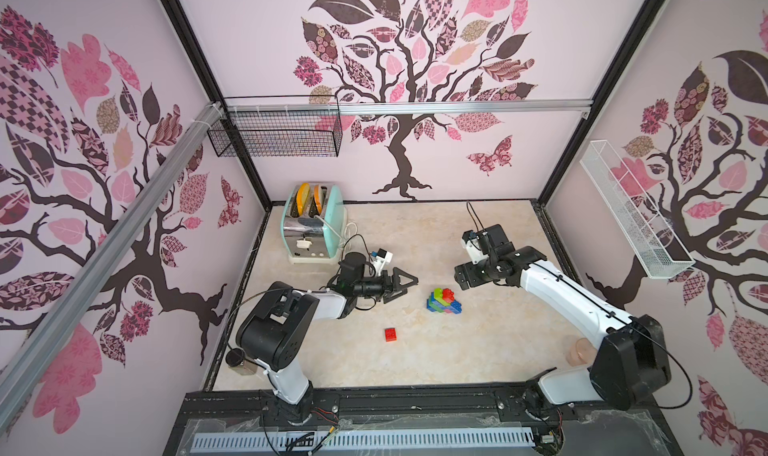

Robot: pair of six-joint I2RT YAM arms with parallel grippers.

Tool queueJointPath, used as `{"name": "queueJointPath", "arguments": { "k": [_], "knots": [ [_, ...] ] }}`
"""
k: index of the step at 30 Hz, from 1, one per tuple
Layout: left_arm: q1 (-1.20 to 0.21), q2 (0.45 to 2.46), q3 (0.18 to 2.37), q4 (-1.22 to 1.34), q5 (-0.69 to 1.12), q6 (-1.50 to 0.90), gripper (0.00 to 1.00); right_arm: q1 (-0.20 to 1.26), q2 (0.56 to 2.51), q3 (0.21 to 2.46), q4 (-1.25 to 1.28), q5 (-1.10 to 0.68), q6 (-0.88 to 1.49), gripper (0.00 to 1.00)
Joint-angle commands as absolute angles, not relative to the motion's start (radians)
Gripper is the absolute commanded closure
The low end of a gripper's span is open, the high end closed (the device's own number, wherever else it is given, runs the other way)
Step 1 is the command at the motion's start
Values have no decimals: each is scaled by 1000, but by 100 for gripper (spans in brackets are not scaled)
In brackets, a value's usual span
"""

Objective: Assemble a heart with lego
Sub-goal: Adjust the lego brick at the center of the board.

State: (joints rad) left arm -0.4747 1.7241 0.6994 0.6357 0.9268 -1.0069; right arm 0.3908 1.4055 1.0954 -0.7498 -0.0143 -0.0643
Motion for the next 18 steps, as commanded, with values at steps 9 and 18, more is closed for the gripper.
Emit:
{"name": "queueJointPath", "arguments": {
  "k": [9,18],
  "knots": [
    [-610,1744,1021,-147,785,-592,3,280,1360,1040,-743,0,48,1],
    [-644,1771,1125,-361,680,-492,19,279,1381,948,-671,-42,109,1]
  ]
}}
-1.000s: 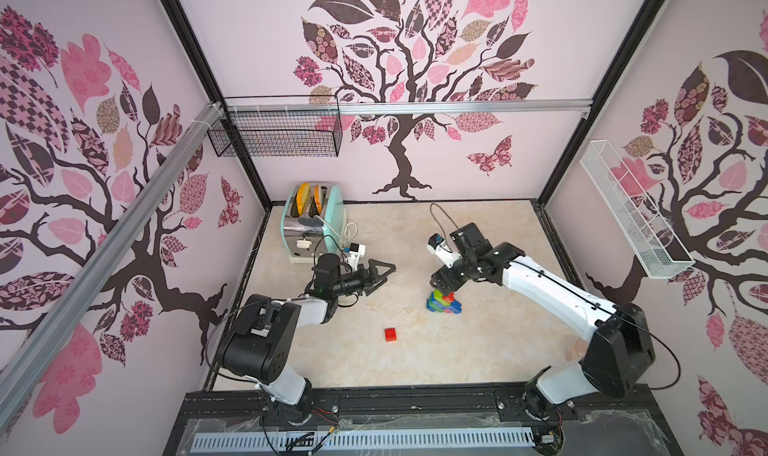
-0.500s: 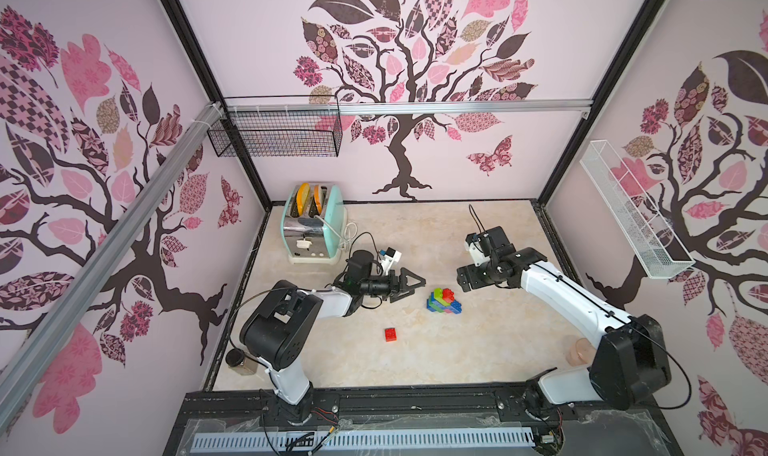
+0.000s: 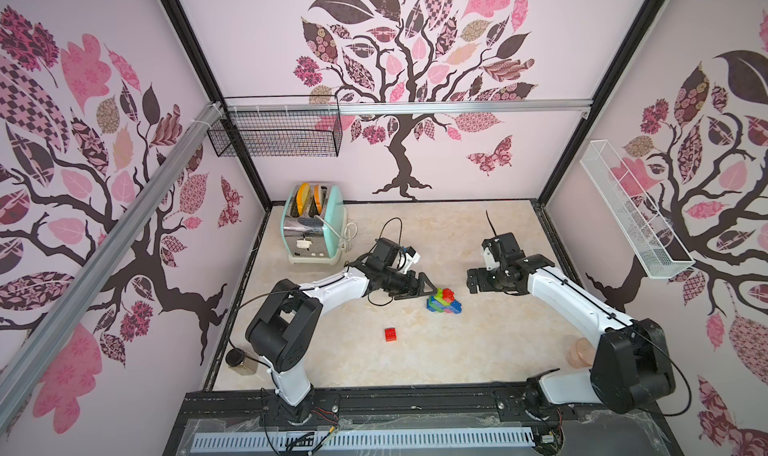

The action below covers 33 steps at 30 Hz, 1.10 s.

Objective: Assemble a heart with lego
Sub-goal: Adjust the lego brick at the center of the board.

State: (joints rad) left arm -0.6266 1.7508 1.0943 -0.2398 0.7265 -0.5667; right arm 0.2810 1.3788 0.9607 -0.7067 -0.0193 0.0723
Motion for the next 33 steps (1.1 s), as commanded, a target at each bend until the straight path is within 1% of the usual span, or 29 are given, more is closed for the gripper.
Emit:
{"name": "queueJointPath", "arguments": {
  "k": [1,7,10,15,21,33],
  "knots": [
    [-651,1774,1133,-366,677,-490,20,279,1384,936,-654,-51,112,1],
    [-665,1775,1156,-345,668,-511,23,278,1438,908,-591,-114,115,1],
    [-666,1781,1174,-350,666,-510,24,279,1443,897,-558,-161,118,0],
    [-666,1811,1224,-387,663,-495,25,280,1451,897,-543,-192,110,0],
    [-678,1852,1285,-433,660,-478,30,285,1460,897,-533,-204,107,0],
    [-687,1873,1318,-460,644,-473,35,341,1477,898,-525,-228,97,0]
  ]
}}
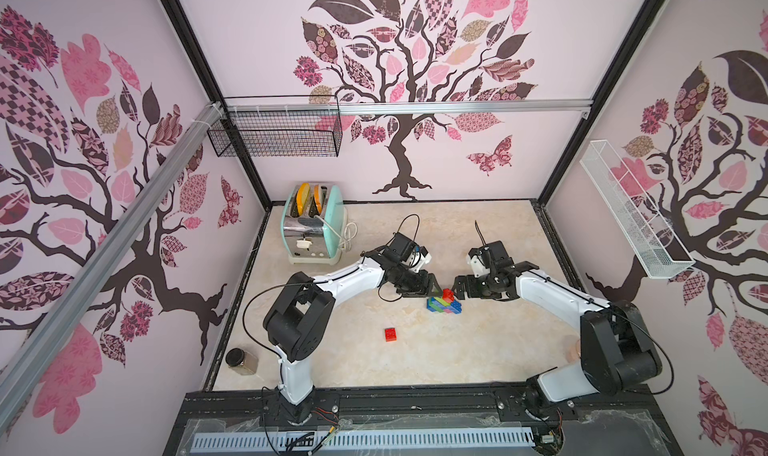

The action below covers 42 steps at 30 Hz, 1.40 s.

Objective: Assemble a heart with lego
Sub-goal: Adjust the lego brick at the center of the board.

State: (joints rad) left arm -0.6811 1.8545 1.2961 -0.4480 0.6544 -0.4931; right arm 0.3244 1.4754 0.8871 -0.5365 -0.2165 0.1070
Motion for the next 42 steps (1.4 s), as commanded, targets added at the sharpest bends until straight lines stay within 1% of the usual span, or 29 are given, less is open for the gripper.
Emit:
{"name": "queueJointPath", "arguments": {
  "k": [1,3,9,13,17,23,30,34,36,38,40,42],
  "knots": [
    [-686,1875,1320,-461,644,-471,36,345,1474,897,-526,-223,98,0],
    [-686,1881,1319,-461,642,-471,36,349,1465,900,-524,-221,100,0],
    [-686,1889,1311,-448,649,-481,44,363,1454,908,-529,-219,101,0],
    [-681,1878,1292,-435,650,-489,46,382,1443,920,-532,-212,104,0],
    [-661,1864,1256,-397,670,-509,50,399,1438,935,-537,-206,107,0],
    [-596,1844,1155,-274,741,-566,51,409,1437,968,-552,-205,101,0],
    [-532,1840,998,-35,800,-682,51,426,1468,1028,-576,-197,88,0],
    [-507,1850,892,147,823,-761,51,444,1446,1051,-592,-197,49,1],
    [-494,1855,841,234,829,-784,51,491,1410,1048,-597,-190,-16,0],
    [-484,1852,809,285,829,-791,51,573,1371,1037,-592,-161,-80,1],
    [-475,1848,792,305,831,-788,51,685,1347,1027,-589,-166,-145,1],
    [-467,1845,776,330,836,-789,51,836,1330,1004,-561,-149,-213,1]
  ]
}}
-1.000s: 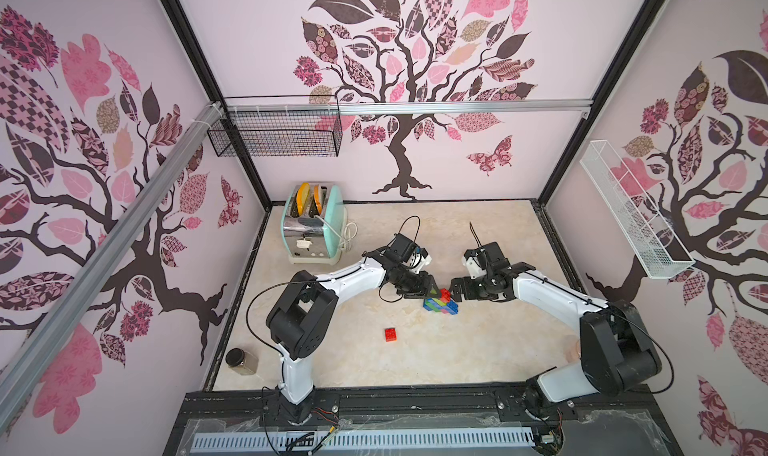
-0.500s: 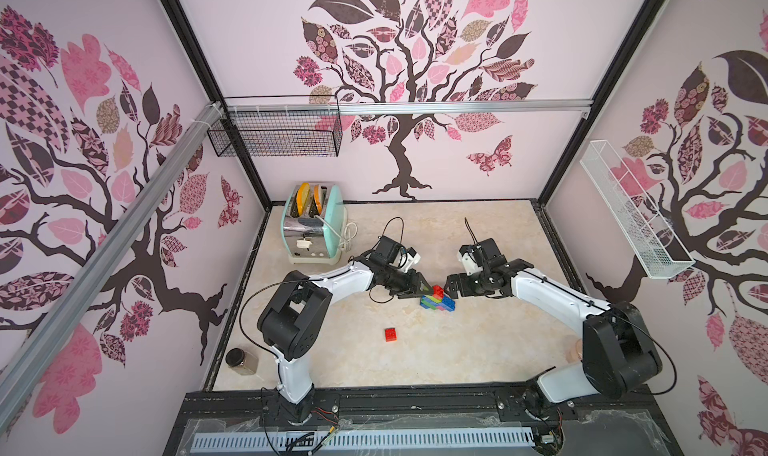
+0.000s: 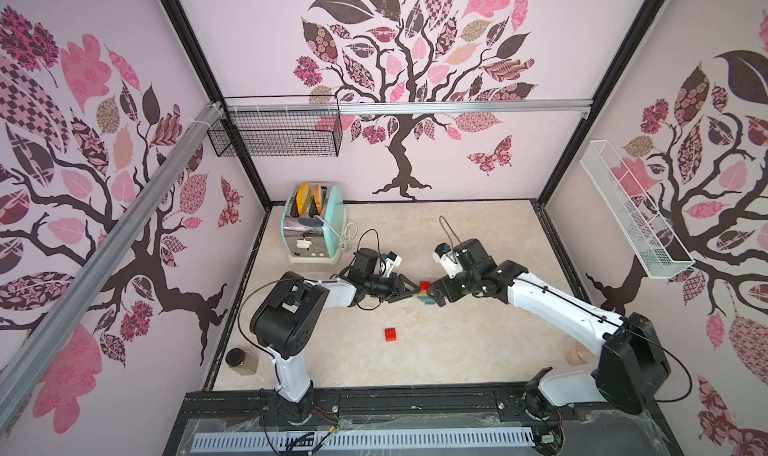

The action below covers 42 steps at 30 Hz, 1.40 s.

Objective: Assemble a heart with lego
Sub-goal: Adjust the lego brick at the center of the board, then pick up the lego brick from the center of the board.

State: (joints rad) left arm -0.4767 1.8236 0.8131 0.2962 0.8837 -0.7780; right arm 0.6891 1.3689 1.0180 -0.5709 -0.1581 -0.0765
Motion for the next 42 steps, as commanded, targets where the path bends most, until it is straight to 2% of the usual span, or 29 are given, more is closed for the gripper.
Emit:
{"name": "queueJointPath", "arguments": {
  "k": [1,3,5,12,16,19,22,26,34,39,42],
  "knots": [
    [-462,1845,769,338,837,-789,51,903,1329,992,-543,-135,-237,0],
    [-447,1851,753,360,848,-787,51,1011,1358,991,-536,-122,-272,0],
    [-428,1857,739,382,858,-792,51,1047,1408,1009,-535,-97,-255,0],
    [-400,1810,753,374,875,-786,46,1052,1427,1030,-524,-89,-227,0],
    [-387,1776,756,332,856,-799,43,1052,1437,1047,-568,-158,-282,0],
    [-327,1751,759,225,802,-801,31,1059,1465,1050,-599,-250,-348,0],
    [-237,1702,706,236,780,-844,3,1063,1499,1043,-549,-295,-385,0],
    [-136,1610,673,130,728,-848,3,1066,1603,1113,-532,-242,-433,0],
    [1,1469,623,51,745,-848,3,1064,1807,1253,-576,-194,-575,2],
    [56,1416,603,31,767,-846,3,1050,1901,1319,-628,-203,-630,8],
    [74,1395,600,11,770,-838,3,1033,1942,1354,-660,-224,-651,16]
  ]
}}
